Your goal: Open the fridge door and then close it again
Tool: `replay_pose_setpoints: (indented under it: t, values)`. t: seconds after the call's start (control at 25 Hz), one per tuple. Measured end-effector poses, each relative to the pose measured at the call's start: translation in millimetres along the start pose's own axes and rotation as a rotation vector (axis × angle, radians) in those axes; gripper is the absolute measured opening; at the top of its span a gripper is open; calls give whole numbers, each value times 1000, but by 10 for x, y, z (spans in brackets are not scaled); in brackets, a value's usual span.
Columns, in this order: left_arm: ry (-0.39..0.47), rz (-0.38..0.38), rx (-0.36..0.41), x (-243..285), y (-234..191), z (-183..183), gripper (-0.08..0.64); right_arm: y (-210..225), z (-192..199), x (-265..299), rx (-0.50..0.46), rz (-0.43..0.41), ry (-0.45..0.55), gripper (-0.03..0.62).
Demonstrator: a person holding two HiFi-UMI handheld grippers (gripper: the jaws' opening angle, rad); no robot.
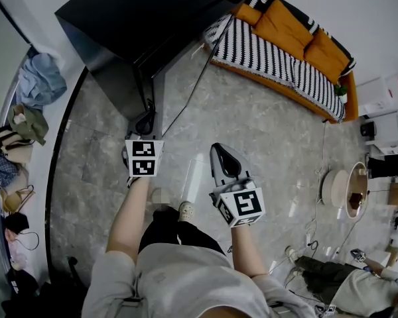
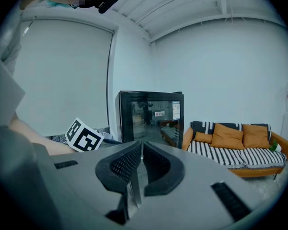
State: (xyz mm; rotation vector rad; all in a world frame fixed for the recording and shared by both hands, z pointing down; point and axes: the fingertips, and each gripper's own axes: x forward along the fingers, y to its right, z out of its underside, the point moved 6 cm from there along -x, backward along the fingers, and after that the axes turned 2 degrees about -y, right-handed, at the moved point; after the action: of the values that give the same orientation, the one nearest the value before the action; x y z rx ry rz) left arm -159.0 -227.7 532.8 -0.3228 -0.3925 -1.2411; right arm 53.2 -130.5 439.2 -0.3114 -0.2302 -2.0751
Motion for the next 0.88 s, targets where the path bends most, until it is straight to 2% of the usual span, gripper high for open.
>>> replay_pose_setpoints:
  t: [0.48,0.68,0.88]
  values:
    - [1,36,4,-96,10,12,17,-43,-69,-53,-11,-6,8,26]
    - [36,104,-9,-354,147,3,14,-94,-139,-113,-28,-33,27,26]
    - [110,168,42,-752,330,-156,14,-148,-228,-218,-41,-56,50,25]
